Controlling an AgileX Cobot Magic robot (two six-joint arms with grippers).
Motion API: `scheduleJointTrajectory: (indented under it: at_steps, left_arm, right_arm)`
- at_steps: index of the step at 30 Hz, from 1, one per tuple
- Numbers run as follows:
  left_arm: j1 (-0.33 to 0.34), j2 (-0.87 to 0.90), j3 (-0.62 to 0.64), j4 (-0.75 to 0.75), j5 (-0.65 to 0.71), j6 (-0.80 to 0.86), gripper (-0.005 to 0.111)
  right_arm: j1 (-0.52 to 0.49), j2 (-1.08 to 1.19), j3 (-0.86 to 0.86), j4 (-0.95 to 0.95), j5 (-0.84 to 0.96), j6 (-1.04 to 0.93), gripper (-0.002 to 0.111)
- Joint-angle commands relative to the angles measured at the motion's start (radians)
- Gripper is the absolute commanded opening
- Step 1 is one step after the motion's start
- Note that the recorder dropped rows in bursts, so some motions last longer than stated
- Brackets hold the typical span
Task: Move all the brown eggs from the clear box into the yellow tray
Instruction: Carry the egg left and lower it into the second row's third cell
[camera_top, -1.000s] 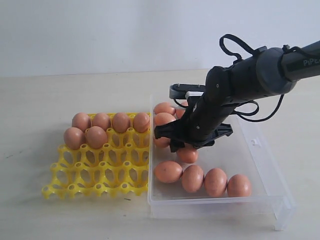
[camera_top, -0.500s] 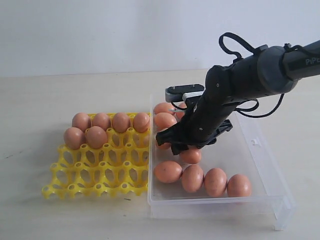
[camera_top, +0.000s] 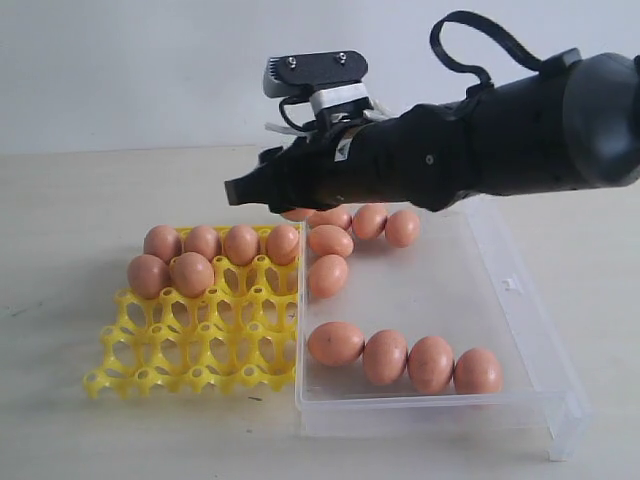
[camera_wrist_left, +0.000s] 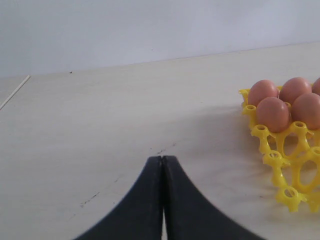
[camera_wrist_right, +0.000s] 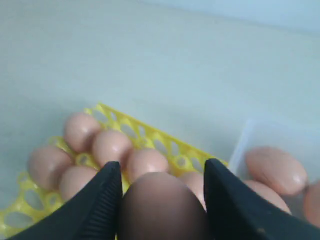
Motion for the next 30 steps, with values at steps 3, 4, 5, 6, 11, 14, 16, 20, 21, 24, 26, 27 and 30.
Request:
scheduleJointTrajectory:
  at_steps: [3, 4, 5, 6, 11, 14, 16, 20, 21, 24, 26, 27, 30]
  left_arm:
    - [0.001, -0.006, -0.004, -0.003, -0.01, -0.004, 0.0]
    - [0.001, -0.006, -0.004, -0.003, -0.01, -0.004, 0.0]
    - [0.001, -0.006, -0.004, -0.003, -0.01, -0.004, 0.0]
    - [0.001, -0.006, -0.004, -0.003, -0.01, -0.004, 0.0]
    - [0.001, -0.006, -0.004, -0.003, -0.01, -0.004, 0.0]
    - [0.001, -0.006, -0.004, -0.003, -0.01, -0.004, 0.0]
    - [0.001, -0.006, -0.004, -0.003, -0.01, -0.004, 0.0]
    - [0.001, -0.006, -0.004, -0.003, -0.01, -0.004, 0.0]
    - [0.001, -0.006, -0.004, -0.003, -0.01, -0.004, 0.0]
    - [0.001, -0.006, -0.004, -0.003, -0.01, -0.004, 0.0]
    - [0.001, -0.006, -0.004, -0.003, -0.01, -0.004, 0.0]
    - [0.001, -0.006, -0.004, -0.003, -0.01, -0.004, 0.0]
    - [0.001, -0.006, -0.004, -0.003, -0.01, -0.004, 0.0]
  right_arm:
    - [0.095, 0.047, 0.024, 0.018, -0.349, 0.081, 0.0]
    - [0.106, 0.074, 0.024, 0.018, -0.414, 0.118, 0.0]
    - [0.113, 0.093, 0.024, 0.018, -0.453, 0.143, 0.0]
    - [0.121, 0.12, 0.022, 0.016, -0.486, 0.169, 0.0]
    - [0.123, 0.211, 0.02, 0.008, -0.53, 0.227, 0.0]
    - [0.123, 0.235, 0.02, 0.008, -0.562, 0.245, 0.0]
    - [0.123, 0.246, 0.02, 0.008, -0.577, 0.274, 0.0]
    - [0.123, 0.263, 0.02, 0.008, -0.58, 0.276, 0.0]
    - [0.123, 0.265, 0.02, 0.008, -0.582, 0.276, 0.0]
    - [0.123, 0.276, 0.02, 0.008, -0.591, 0.276, 0.0]
    - [0.123, 0.282, 0.02, 0.006, -0.6, 0.276, 0.0]
    - [0.123, 0.283, 0.02, 0.006, -0.6, 0.276, 0.0]
    - [0.123, 0.282, 0.02, 0.004, -0.6, 0.276, 0.0]
